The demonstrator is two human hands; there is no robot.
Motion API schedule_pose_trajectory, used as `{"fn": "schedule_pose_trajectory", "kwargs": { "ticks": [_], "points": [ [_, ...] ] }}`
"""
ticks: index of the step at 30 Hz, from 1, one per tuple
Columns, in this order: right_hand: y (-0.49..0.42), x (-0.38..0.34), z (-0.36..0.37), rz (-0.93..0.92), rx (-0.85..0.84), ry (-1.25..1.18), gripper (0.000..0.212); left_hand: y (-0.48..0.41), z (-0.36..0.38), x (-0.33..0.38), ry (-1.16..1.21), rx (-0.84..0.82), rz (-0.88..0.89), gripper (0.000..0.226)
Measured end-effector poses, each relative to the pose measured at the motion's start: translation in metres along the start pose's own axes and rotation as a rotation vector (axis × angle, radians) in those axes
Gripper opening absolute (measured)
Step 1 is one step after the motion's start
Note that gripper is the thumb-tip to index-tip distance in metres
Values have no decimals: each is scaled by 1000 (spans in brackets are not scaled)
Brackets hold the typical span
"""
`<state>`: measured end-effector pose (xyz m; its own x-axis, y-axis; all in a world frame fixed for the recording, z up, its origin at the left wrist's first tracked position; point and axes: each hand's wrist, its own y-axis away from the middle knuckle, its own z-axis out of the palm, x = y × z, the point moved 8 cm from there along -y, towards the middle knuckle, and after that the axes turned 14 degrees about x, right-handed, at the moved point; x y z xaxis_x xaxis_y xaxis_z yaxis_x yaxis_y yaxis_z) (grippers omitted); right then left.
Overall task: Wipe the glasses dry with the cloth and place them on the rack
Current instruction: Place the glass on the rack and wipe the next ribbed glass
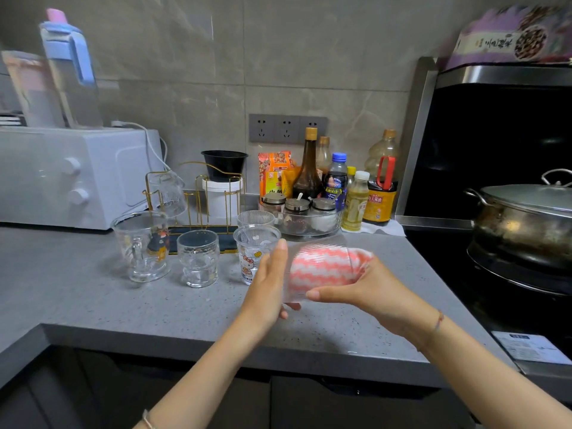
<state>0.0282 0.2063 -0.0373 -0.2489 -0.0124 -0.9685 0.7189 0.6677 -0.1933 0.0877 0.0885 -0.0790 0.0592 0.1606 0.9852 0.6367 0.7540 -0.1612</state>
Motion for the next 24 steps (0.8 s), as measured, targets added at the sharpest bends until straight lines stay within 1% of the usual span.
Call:
{"fn": "schedule_pose_trajectory", "kwargs": {
  "ticks": [2,4,6,8,9,10,11,12,14,17,19,21,24],
  "points": [
    [1,-1,4,32,-59,-50,48,3,-4,8,-24,37,128,61],
    [3,-2,7,54,-126,-157,42,7,-6,17,-53,30,253,68],
    [6,-3,10,76,-196,-285,37,10,-5,20,-140,0,379,72],
    [9,-1,12,85,-273,-365,46,13,-4,24,-228,-16,494,67],
    [10,-1,12,88,-297,-379,53,15,-5,27,-251,-12,547,67],
    [11,-1,12,92,-306,-383,57,17,-6,29,-262,-7,592,68],
    [11,0,11,97,-298,-378,54,18,-6,31,-265,-8,621,69],
    [10,0,10,100,-280,-369,45,19,-6,33,-255,-16,626,70],
    [9,-3,8,105,-237,-355,32,17,-5,32,-194,-54,552,70],
    [10,-6,8,81,-201,-305,27,15,0,28,-76,-116,418,70],
    [10,-12,7,28,-156,-228,27,13,2,23,-6,-134,311,76],
    [9,-18,6,-39,-100,-140,26,9,4,14,45,-148,162,86],
    [8,-18,2,-73,-21,-60,30,7,4,6,108,-155,-19,81]
  ]
}}
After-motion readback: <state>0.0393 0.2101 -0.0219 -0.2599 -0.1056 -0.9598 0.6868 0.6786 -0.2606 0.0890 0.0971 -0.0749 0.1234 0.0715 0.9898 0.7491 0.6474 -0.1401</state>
